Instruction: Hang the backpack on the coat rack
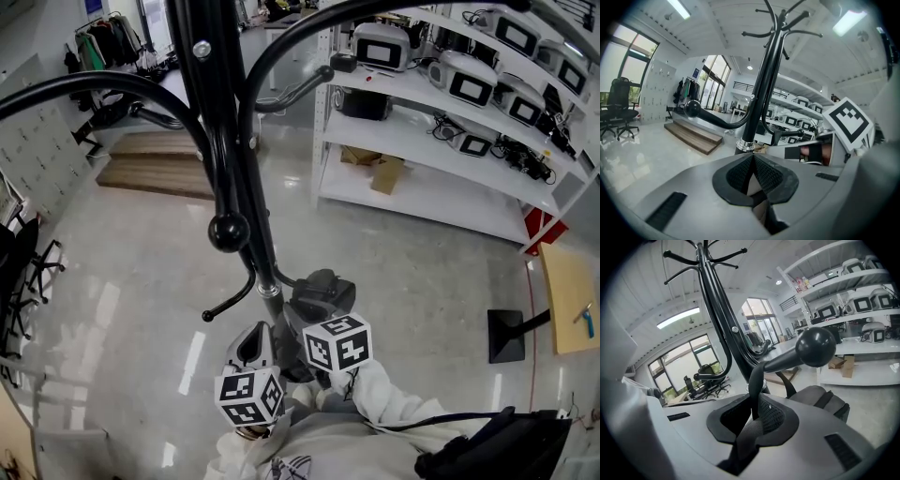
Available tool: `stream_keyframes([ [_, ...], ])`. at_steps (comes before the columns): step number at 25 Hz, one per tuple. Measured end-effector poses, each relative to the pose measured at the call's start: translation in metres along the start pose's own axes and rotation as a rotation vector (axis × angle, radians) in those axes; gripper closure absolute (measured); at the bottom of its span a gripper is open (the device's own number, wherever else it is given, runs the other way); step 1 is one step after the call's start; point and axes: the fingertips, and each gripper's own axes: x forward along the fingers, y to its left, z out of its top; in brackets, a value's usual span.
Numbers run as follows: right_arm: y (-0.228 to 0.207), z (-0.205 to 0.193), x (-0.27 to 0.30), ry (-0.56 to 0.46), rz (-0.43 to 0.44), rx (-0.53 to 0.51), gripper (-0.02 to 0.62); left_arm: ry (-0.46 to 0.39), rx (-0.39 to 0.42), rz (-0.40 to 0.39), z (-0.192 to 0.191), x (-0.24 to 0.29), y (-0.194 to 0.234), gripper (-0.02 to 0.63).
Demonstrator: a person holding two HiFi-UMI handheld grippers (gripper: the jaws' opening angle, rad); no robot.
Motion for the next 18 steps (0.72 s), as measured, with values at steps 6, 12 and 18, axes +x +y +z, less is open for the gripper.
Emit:
stream_keyframes([
  [6,-0.001,-0.002,-0.001,-0.033,0.012,0.016,0.565,0.002,0.01,-0.019,0.001,0.002,-0.005,0.604],
  [12,0.0,-0.004,-0.003,-0.052,0.037,0.01,0.548,-0.021,0.022,-0.035,0.006,0.003,-0.011,0.604],
  [18,0.001,-0.005,-0.009,-0.063,0.025,-0.015,0.509,-0.033,0.025,-0.035,0.005,0.001,-0.014,0.604],
])
